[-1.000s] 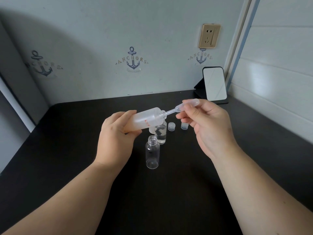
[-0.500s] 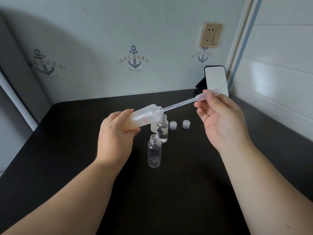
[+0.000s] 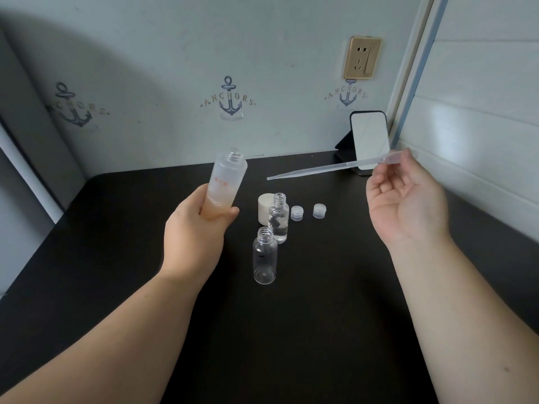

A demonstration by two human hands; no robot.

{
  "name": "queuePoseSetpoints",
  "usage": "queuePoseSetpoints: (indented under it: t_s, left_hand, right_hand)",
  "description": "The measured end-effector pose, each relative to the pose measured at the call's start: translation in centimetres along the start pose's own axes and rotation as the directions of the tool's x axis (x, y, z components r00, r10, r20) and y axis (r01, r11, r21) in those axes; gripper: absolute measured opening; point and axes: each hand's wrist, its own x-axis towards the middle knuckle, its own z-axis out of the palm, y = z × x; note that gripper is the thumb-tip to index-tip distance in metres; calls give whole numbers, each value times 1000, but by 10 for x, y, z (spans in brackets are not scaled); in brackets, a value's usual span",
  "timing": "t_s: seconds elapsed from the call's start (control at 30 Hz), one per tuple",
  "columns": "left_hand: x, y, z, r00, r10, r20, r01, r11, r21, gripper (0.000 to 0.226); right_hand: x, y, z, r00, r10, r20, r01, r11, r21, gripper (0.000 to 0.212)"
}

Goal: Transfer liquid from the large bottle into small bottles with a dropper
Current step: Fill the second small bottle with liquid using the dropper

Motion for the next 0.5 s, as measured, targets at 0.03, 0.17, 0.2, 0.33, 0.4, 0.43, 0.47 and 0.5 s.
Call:
queuePoseSetpoints:
  t_s: [0.03,0.17,0.2,0.33,0.4,0.43,0.47,0.5]
  left_hand:
    - [-1,1,0,1000,-9,13,9,1000,-15,25]
    - [-2,7,1,998,-49,43,51,998,-48,36]
    - [-2,6,1,997,-57,51,59,997,-50,35]
    - [0,3,3,994,-83,76,87,995,-53,29]
    - [1,2,4,992,-99,80,103,994,-48,28]
    - [2,1,5,991,-108,84,112,993,-44,28]
    - [2,0,6,989,-114,90,118,992,-39,32]
    - [2,0,6,988,-116,98,120,992,-36,40]
  right_hand:
    - [0,1,0,1000,15,1,-15,1000,1,15]
    - [0,4,-1,997,64,31,-62,997,-40,17]
    - [1,4,-1,997,67,40,-65,996,-53,21]
    - [1,6,0,994,93,61,-88,993,-76,19]
    - [2,7,0,993,98,72,-92,992,-89,22]
    - [2,8,0,992,96,81,-88,991,-99,24]
    - [2,8,-1,992,94,89,-84,991,-108,25]
    - [3,8,-1,991,92,96,-81,990,-114,26]
